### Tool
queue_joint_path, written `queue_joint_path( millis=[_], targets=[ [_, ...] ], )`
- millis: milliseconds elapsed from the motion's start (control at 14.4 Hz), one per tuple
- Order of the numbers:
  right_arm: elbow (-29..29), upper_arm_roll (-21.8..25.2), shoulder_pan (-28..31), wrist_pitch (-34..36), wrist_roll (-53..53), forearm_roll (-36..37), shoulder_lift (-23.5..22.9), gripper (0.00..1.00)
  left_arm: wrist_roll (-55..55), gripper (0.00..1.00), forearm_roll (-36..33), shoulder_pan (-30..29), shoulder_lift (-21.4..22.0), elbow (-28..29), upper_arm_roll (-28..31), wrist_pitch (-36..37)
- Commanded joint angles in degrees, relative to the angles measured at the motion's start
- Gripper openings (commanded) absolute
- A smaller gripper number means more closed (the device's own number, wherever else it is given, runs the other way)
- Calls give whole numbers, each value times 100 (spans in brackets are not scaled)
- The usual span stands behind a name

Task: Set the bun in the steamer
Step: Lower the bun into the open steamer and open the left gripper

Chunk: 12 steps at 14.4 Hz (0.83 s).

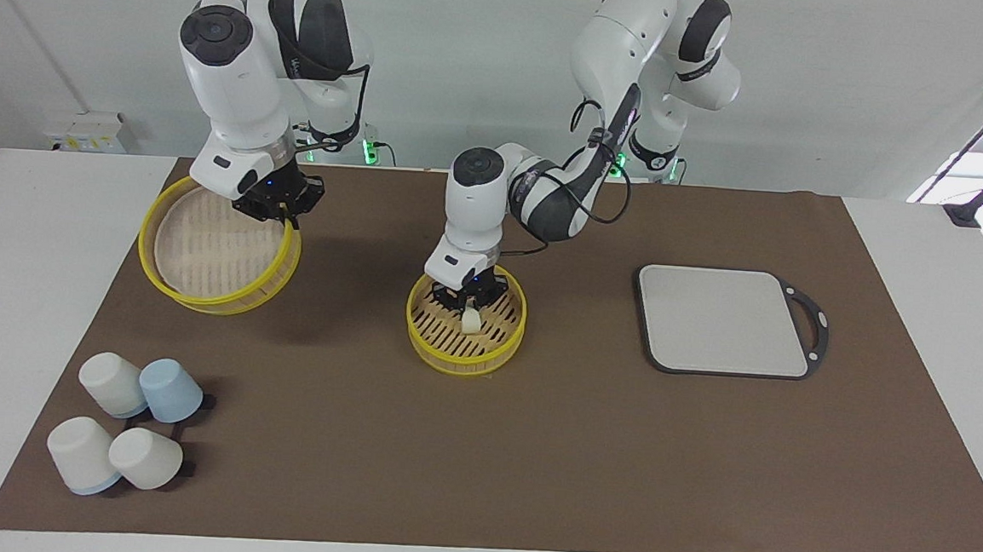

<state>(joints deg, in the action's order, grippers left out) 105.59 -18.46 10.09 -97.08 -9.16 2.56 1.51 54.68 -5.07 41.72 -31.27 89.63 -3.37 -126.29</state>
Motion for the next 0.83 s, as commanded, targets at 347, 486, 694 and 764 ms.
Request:
queue_joint_path(
  millis=[347, 486, 694, 764],
  targets=[
    [164, -34, 89, -127, -147, -133, 192, 0, 78, 100, -135, 3, 357, 28, 47, 384],
    [147, -34, 72, -118, -130, -133, 192, 0, 8, 100, -108, -250, 884, 107, 47, 814],
    [146, -34, 63, -127, -130, -133, 192, 0, -211, 100, -73, -550, 1588, 187, 39, 1552],
    [146, -34, 45, -118, -112, -133, 192, 0, -299, 100, -64, -664, 1720, 178, 30, 1694]
  ],
)
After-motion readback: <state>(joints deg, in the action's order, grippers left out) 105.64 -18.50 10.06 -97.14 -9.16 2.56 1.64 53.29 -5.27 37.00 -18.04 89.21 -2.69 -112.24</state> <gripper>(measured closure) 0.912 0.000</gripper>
